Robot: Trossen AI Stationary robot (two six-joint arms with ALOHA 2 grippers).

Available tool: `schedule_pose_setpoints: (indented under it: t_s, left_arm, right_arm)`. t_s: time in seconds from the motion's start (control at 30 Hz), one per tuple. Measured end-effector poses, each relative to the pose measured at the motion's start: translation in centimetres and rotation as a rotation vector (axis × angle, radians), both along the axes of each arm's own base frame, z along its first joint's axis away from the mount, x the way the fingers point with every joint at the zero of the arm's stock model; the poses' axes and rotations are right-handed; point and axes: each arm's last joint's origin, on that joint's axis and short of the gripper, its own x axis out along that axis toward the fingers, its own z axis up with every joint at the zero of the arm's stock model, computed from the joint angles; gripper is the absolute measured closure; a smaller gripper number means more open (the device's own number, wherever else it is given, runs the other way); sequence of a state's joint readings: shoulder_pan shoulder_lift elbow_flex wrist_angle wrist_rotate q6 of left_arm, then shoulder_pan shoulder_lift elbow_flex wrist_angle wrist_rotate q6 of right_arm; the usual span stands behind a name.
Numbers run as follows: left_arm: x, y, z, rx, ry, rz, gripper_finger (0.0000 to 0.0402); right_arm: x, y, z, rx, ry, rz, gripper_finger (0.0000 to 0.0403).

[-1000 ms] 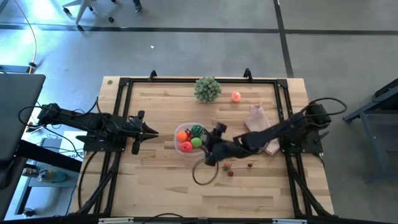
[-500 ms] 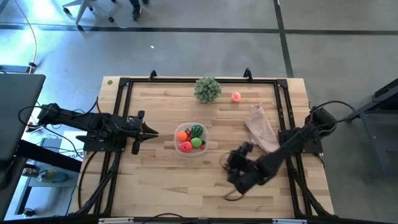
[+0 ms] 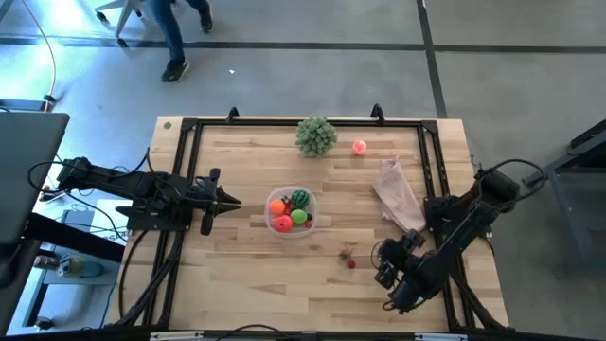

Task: Pick and placing Produce into tupperware
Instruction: Put the right red cherry into the transparent bin

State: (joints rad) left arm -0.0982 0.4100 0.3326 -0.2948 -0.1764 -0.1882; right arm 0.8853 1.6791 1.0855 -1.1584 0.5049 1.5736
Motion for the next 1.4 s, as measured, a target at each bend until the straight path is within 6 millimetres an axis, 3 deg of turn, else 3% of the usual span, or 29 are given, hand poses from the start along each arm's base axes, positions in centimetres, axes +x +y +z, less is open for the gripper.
schedule_pose_setpoints:
  t_s: [0.2,0.37,0.5,0.67,0.83,1.1,1.4]
  left_arm:
    - [0.0,0.0,0.0,0.000,0.000,0.000,0.0355]
    - [0.0,0.0,0.0,0.000,0.000,0.000,0.0355]
    - [0.0,0.0,0.0,0.000,0.000,0.000,0.0355]
    - [0.0,0.0,0.0,0.000,0.000,0.000,0.0355]
    - [0.0,0.0,0.0,0.000,0.000,-0.001,0.0355]
    - [0.0,0.0,0.0,0.000,0.000,0.000,0.0355]
    - [0.0,0.0,0.0,0.000,0.000,0.000,0.0355]
  right_arm:
    - [-1.4,-0.2,-2.0,0.107,0.036,-0.009,0.0128]
    - [-2.1,-1.8,-1.3,0.187,-0.024,-0.024,0.0128]
    - [-2.7,-4.2,-0.2,0.273,-0.042,-0.076,0.0128]
    - [-1.9,-6.5,-0.6,0.433,-0.097,-0.026,0.0131]
    - [-1.0,-7.7,-1.2,0.471,-0.111,0.035,0.0151]
    - [-0.4,-7.7,-1.8,0.475,-0.076,0.085,0.0171]
    - [0.2,-7.1,-4.1,0.444,0.045,0.119,0.0171]
